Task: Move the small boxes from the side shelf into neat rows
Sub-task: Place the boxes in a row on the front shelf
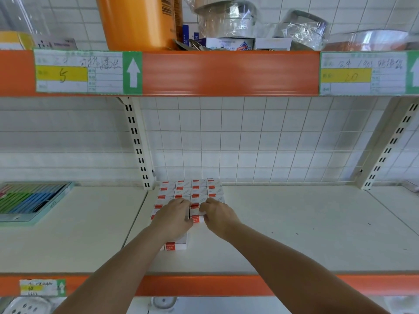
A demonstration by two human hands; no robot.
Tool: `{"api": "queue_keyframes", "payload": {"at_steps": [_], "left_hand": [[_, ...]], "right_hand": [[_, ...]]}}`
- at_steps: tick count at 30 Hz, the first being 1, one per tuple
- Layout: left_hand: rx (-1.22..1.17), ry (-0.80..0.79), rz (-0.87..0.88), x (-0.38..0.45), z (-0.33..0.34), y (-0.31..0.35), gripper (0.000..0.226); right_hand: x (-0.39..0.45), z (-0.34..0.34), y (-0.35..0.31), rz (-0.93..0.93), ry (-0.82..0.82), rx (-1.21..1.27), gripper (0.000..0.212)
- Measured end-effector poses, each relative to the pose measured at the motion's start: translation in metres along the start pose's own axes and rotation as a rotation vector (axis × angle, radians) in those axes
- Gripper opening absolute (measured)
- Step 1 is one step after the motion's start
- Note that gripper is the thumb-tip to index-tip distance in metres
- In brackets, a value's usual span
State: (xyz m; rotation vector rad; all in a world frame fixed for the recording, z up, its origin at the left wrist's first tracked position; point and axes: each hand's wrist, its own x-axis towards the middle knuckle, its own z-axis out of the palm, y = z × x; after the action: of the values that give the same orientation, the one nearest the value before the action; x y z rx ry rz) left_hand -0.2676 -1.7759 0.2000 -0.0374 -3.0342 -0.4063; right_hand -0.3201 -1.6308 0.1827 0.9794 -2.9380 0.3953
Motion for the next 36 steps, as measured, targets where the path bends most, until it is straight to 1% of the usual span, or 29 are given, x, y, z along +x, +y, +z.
{"api": "queue_keyframes", "payload": {"at_steps": [7, 12, 20, 25, 29, 33, 36], "left_hand": [[-0.007, 0.000, 0.001, 0.003, 0.004, 0.000, 0.037], [-0.004, -0.003, -0.004, 0.006, 0.004, 0.001, 0.035], [0.006, -0.023, -0.015, 0.006, 0.002, 0.000, 0.035], [0.024, -0.026, 0.000, 0.004, -0.002, 0.005, 0.039], [0.053, -0.041, 0.032, 0.004, -0.003, 0.014, 0.040], [0.055, -0.040, 0.072, 0.007, -0.003, 0.030, 0.040], [0.088, -0.054, 0.113, 0.010, -0.003, 0.046, 0.046]], "right_hand": [[0.003, 0.005, -0.004, 0.065, 0.041, 0.033, 0.028], [0.003, 0.009, -0.006, 0.092, 0.042, 0.051, 0.026], [0.001, 0.004, -0.006, 0.076, 0.032, 0.060, 0.026], [-0.008, -0.009, -0.002, 0.061, 0.032, -0.004, 0.029], [-0.018, -0.021, 0.008, 0.101, 0.039, -0.035, 0.035], [-0.034, -0.035, 0.022, 0.140, -0.032, -0.057, 0.047], [-0.050, -0.044, 0.035, 0.143, -0.070, -0.100, 0.056]]}}
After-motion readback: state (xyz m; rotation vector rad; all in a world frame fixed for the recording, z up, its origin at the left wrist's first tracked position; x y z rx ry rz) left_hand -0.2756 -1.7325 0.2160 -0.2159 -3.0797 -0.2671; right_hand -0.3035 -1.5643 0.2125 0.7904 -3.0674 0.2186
